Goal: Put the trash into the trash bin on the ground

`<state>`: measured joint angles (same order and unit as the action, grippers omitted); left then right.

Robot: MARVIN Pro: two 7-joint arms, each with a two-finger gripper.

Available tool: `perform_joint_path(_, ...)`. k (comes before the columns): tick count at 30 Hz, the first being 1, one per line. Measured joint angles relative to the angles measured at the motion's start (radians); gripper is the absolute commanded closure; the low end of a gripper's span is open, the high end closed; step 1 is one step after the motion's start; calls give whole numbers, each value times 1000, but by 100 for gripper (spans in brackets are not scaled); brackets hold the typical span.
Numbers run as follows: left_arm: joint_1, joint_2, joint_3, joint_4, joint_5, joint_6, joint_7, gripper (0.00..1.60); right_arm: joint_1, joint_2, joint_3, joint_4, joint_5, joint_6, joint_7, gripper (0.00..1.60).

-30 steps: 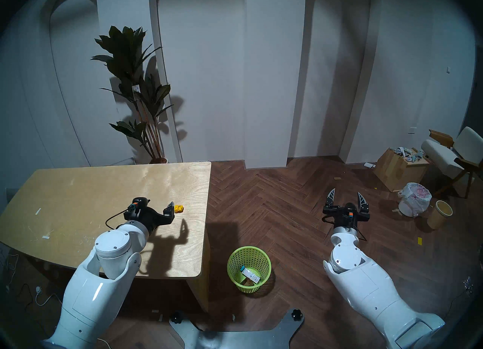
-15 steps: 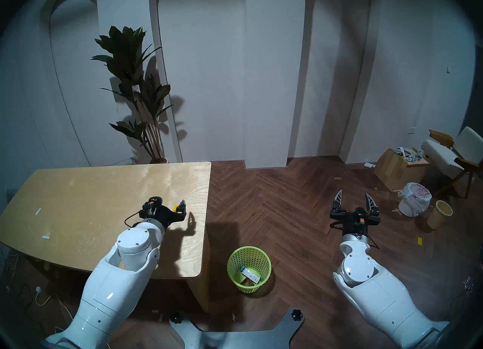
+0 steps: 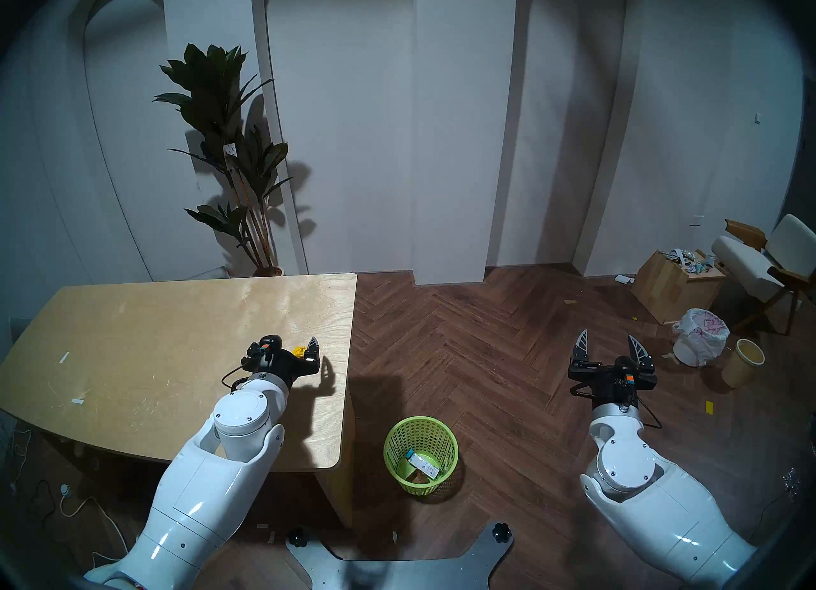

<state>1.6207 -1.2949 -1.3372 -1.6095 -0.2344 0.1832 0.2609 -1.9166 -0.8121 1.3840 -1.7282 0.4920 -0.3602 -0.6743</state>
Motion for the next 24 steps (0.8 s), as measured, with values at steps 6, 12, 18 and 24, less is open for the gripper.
perform_joint_path(6, -4, -5, 7, 50, 8, -24, 8, 0, -67, 34, 44, -83, 70, 57, -7, 0)
perform_joint_path(12, -15, -9, 16, 99, 13, -39, 6, 0, -96, 48, 68, -111, 118, 91, -15, 0)
perform_joint_path(18, -30, -13, 24, 119, 19, -56, -5, 0, -115, 58, 79, -125, 141, 109, -19, 0)
perform_joint_path(24, -40, -16, 23, 130, 22, -67, -13, 0, -124, 64, 83, -131, 152, 114, -19, 0)
